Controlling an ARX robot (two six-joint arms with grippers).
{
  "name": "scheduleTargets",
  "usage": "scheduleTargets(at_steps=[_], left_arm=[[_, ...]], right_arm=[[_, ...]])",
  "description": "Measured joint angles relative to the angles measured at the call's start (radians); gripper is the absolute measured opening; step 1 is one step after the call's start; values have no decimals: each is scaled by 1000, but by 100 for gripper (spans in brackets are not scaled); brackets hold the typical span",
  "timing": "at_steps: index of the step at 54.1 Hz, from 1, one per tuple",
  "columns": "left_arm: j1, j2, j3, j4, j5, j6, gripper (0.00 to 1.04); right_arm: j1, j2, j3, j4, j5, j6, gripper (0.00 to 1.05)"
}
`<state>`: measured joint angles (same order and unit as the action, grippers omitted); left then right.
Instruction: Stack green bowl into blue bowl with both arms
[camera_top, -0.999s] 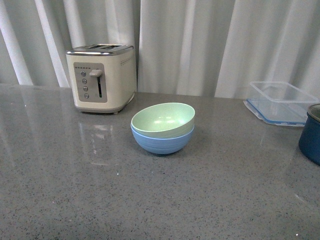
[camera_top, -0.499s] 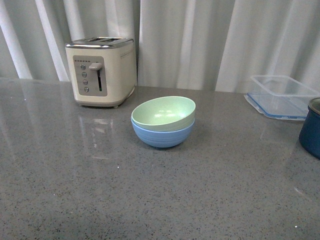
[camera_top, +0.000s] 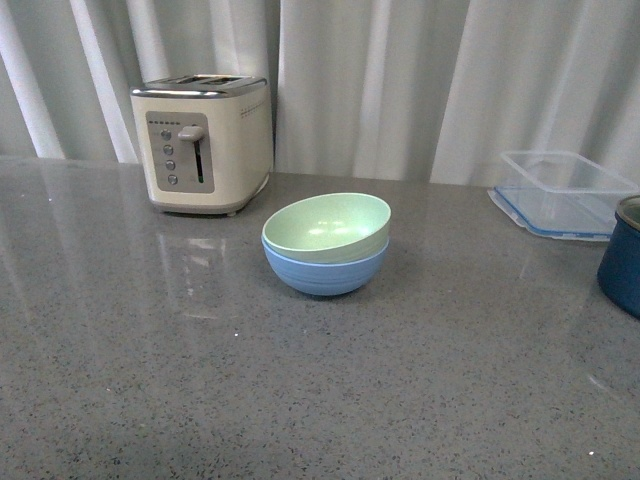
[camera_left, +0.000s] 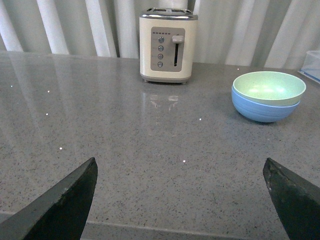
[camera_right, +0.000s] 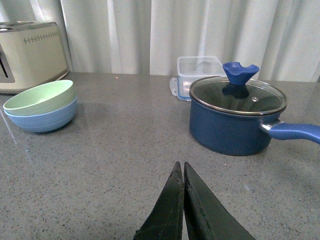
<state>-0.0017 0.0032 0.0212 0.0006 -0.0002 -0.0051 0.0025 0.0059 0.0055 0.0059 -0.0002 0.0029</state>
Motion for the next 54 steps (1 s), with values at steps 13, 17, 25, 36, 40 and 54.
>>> scheduleTargets(at_steps=[13,17,25,36,40,54], left_arm=[[0,0,0,0,0,0,98],[0,0,0,0,0,0,98],[0,0,0,0,0,0,98],[0,0,0,0,0,0,98],[0,0,0,0,0,0,98],[0,0,0,0,0,0,98]], right_arm=[[0,-2,0,-5,0,-1,28],[0,-2,0,-5,0,-1,39],[0,-2,0,-5,0,-1,62],[0,-2,0,-5,0,-1,93],[0,-2,0,-5,0,0,95],[0,-2,0,-5,0,0,95]])
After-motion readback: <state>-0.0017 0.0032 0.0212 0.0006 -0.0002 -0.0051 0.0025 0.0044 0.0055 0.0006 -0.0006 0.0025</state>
